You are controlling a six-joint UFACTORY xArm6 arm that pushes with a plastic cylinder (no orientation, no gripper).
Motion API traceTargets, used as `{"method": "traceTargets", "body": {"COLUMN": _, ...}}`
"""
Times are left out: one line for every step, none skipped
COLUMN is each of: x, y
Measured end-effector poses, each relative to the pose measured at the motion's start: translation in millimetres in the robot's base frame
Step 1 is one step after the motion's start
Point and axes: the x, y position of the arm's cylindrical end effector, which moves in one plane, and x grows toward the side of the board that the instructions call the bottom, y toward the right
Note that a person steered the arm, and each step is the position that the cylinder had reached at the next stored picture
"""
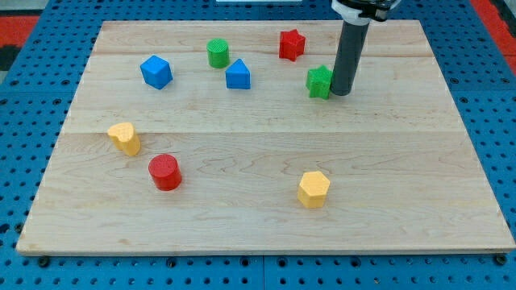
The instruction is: Push the green star diagonally right below the red star
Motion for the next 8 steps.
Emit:
{"method": "traceTargets", "body": {"x": -20, "y": 0}}
{"method": "traceTargets", "body": {"x": -23, "y": 13}}
{"method": "traceTargets", "body": {"x": 15, "y": 40}}
{"method": "traceTargets", "body": {"x": 49, "y": 29}}
{"method": "traceTargets", "body": {"x": 29, "y": 26}}
{"method": "traceTargets", "body": {"x": 9, "y": -5}}
{"method": "traceTargets", "body": {"x": -9, "y": -5}}
{"method": "traceTargets", "body": {"x": -16, "y": -1}}
